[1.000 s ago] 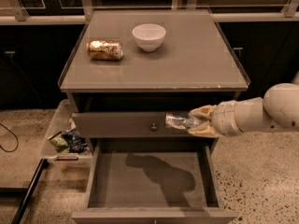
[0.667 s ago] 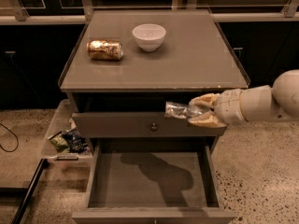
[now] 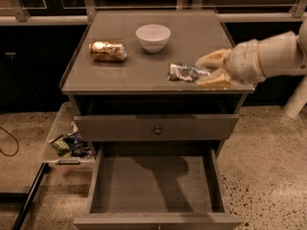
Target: Pick redbull can from middle drawer and place on counter
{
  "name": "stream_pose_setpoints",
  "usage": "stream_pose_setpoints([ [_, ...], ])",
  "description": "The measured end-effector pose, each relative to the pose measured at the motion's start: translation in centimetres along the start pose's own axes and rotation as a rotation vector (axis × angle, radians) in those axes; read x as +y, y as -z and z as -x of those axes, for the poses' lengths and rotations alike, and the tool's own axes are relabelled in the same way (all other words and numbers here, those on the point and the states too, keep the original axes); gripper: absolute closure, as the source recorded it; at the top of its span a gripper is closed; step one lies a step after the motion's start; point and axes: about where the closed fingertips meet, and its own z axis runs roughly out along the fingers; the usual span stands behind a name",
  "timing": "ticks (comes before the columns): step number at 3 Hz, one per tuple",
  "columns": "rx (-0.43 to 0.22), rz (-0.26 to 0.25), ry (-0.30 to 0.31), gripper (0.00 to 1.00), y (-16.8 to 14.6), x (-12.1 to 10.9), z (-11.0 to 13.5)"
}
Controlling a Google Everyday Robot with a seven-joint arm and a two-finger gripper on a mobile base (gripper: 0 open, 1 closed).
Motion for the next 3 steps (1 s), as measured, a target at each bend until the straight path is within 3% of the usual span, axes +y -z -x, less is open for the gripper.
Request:
stream_pose_setpoints([
  [1,-0.003,-0.004,-0.029,1.00,1.0,-4.7,1.4],
  [2,-0.011,-0.020,-0.074,1.00,0.2,-8.2,1.4],
  [3,0.006,-0.038,-0.113,1.00,-1.9,-10.1,-0.4],
])
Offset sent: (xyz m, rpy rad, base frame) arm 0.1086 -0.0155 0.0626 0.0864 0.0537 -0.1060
